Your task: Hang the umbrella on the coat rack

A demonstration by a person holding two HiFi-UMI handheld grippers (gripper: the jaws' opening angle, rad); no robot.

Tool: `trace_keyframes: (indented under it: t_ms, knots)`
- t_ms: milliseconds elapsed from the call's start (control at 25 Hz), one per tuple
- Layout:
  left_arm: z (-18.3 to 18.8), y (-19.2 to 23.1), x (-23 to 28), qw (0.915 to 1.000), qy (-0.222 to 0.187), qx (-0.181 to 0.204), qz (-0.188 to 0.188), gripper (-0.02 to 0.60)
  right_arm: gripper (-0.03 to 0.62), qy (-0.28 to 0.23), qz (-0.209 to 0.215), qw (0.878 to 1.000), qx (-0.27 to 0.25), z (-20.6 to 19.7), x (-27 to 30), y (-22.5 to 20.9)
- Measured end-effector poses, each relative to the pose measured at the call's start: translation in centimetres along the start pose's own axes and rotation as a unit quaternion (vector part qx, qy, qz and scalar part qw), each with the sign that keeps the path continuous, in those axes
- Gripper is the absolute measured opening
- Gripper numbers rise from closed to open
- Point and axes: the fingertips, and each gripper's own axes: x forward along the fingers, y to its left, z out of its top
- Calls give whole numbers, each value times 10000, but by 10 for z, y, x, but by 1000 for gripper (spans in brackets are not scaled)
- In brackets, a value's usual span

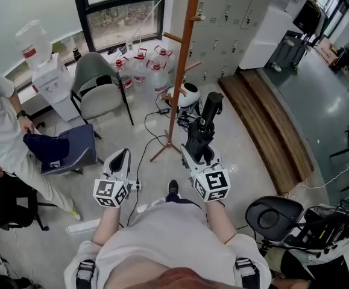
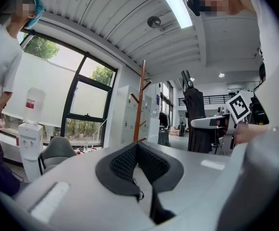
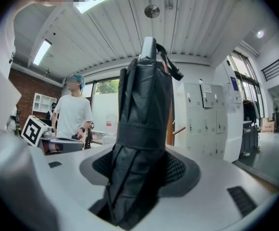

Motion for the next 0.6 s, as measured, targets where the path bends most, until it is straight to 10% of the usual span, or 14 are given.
trace_keyframes:
  t_ms: [600]
  knots:
    - [33,32,153,9980,-140,179,594,9,245,-180,905,9957,-117,17,122,-98]
